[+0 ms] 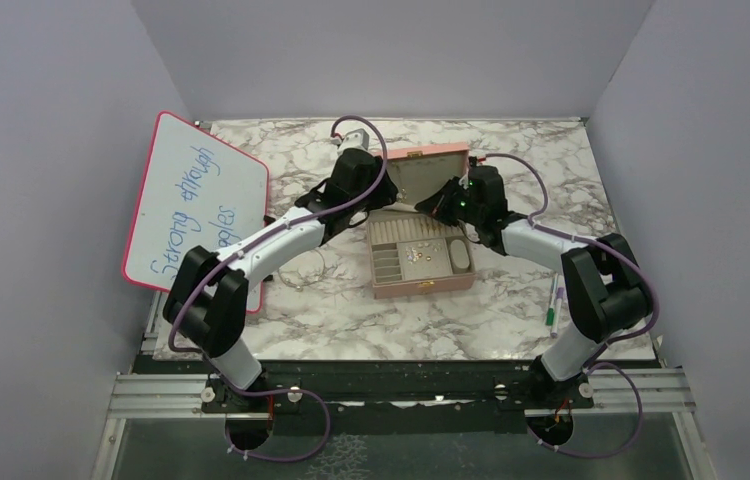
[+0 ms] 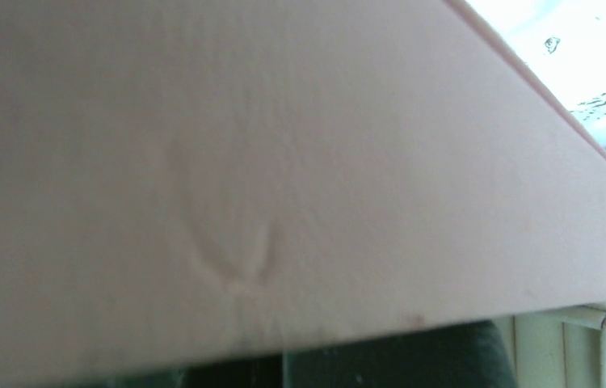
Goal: Organize the mixed jewelry
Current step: Adjust the jewelry in the jewelry box.
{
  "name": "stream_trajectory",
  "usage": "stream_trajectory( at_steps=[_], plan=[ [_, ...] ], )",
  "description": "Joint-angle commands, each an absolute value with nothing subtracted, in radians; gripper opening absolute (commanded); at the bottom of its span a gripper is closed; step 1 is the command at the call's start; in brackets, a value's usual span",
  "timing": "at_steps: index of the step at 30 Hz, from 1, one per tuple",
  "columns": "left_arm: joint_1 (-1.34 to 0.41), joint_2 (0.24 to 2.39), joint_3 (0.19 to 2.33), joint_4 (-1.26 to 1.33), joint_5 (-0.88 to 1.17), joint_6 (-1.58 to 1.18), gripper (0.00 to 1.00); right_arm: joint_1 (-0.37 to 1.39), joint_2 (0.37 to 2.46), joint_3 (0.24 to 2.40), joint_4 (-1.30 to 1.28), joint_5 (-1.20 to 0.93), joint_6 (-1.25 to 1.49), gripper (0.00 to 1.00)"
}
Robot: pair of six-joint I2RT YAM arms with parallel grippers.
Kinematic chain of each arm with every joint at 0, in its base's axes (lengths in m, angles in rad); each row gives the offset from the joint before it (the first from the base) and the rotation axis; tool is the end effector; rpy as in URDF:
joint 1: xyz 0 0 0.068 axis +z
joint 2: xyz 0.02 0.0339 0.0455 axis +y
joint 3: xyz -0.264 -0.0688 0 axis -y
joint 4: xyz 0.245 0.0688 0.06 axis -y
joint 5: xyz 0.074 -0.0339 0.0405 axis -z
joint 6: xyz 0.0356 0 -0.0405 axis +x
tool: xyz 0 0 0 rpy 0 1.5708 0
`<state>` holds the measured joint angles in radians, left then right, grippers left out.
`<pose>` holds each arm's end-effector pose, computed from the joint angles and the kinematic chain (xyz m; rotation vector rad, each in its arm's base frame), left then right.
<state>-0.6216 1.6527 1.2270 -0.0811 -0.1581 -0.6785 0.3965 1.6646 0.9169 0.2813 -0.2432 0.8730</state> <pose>0.3162 -0.2196 0.2771 -0.1599 2.1265 -0.6245 0.3307 0.1478 0.2049 0.3551 2.1578 1.0113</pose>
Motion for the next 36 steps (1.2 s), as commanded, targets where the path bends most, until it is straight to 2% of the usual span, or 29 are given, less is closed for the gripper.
stream_trajectory(
  at_steps=[1, 7, 16, 20, 23, 25, 36],
  plan=[
    [-0.597, 1.581, 1.186, 0.020, -0.131, -0.664, 0.50, 0.380, 1.638, 0.918, 0.508, -0.421, 0.861, 0.01],
    [-0.592, 1.662, 1.234, 0.002, -0.186, -0.653, 0.49, 0.365, 1.653, 0.866, 0.689, -0.544, 0.859, 0.01],
    [-0.592, 1.768, 1.268, -0.003, -0.189, -0.654, 0.49, 0.366, 1.663, 0.868, 0.703, -0.632, 0.786, 0.01],
    [-0.592, 1.801, 1.288, -0.025, -0.229, -0.652, 0.42, 0.365, 1.663, 0.865, 0.691, -0.640, 0.765, 0.01],
    [-0.594, 1.811, 1.289, -0.053, -0.272, -0.652, 0.26, 0.365, 1.660, 0.862, 0.679, -0.632, 0.757, 0.01],
    [-0.594, 1.815, 1.294, -0.075, -0.297, -0.648, 0.21, 0.366, 1.658, 0.859, 0.674, -0.623, 0.755, 0.01],
    [-0.603, 1.811, 1.324, -0.171, -0.313, -0.603, 0.17, 0.365, 1.646, 0.826, 0.864, -0.658, 0.825, 0.01]
  ],
)
